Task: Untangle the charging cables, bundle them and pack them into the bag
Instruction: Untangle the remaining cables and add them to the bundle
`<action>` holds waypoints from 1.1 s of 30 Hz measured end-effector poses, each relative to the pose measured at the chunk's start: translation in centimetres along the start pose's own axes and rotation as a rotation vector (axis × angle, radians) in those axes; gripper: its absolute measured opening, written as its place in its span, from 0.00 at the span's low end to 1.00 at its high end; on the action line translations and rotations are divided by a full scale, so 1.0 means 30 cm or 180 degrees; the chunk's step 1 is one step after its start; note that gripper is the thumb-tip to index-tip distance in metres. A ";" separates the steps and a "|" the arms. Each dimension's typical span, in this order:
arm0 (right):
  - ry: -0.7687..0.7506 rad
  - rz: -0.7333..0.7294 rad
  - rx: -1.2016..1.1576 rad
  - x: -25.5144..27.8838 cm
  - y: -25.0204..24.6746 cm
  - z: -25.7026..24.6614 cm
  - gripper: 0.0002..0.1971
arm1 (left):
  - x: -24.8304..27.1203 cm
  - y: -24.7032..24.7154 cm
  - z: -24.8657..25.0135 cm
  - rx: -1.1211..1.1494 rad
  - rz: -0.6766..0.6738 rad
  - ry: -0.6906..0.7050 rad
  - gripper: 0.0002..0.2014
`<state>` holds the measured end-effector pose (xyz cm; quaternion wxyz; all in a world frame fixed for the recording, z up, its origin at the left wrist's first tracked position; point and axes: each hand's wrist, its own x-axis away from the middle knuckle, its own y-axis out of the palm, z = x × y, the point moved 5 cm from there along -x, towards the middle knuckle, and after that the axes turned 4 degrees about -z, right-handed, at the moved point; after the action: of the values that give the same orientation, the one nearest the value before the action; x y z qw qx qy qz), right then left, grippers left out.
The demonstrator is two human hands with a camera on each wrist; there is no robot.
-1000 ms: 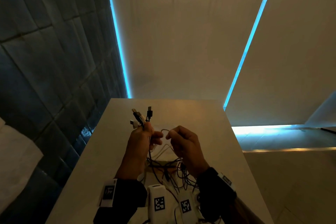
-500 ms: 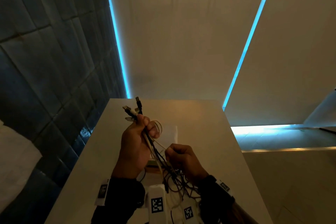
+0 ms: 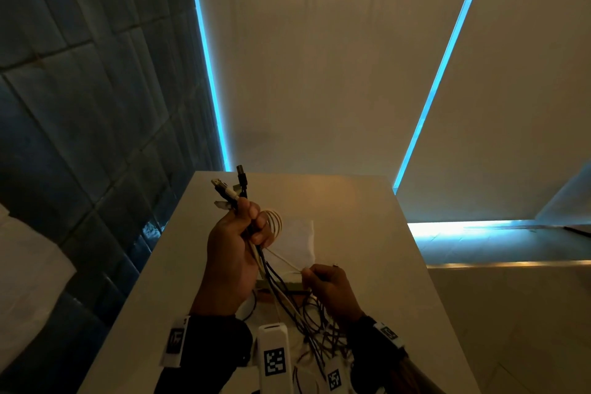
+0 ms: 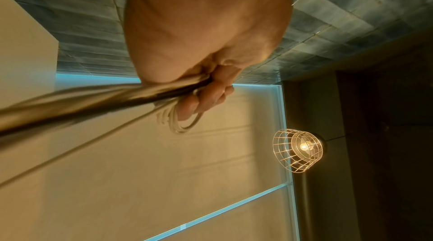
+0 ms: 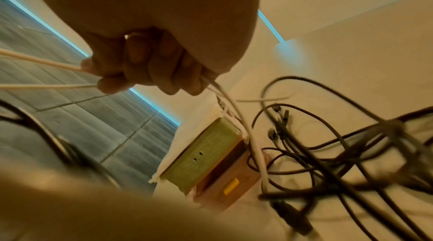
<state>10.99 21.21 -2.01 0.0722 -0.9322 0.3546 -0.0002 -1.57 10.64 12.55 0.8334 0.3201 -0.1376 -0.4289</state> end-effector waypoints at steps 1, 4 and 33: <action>0.0004 0.0014 0.0031 -0.001 0.000 0.007 0.18 | 0.000 0.000 0.000 -0.0015 -0.0001 0.0001 0.12; 0.0011 -0.0003 0.0094 -0.003 0.003 0.022 0.18 | -0.004 0.001 -0.003 -0.0067 -0.0010 0.0009 0.13; -0.0474 -0.0627 -0.0733 0.034 0.081 -0.412 0.10 | 0.001 -0.009 -0.028 0.0133 0.0372 -0.0367 0.17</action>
<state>9.51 17.09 9.85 -0.0094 -0.9620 0.2528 0.1024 -1.31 10.83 11.74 0.8409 0.3036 -0.2127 -0.3943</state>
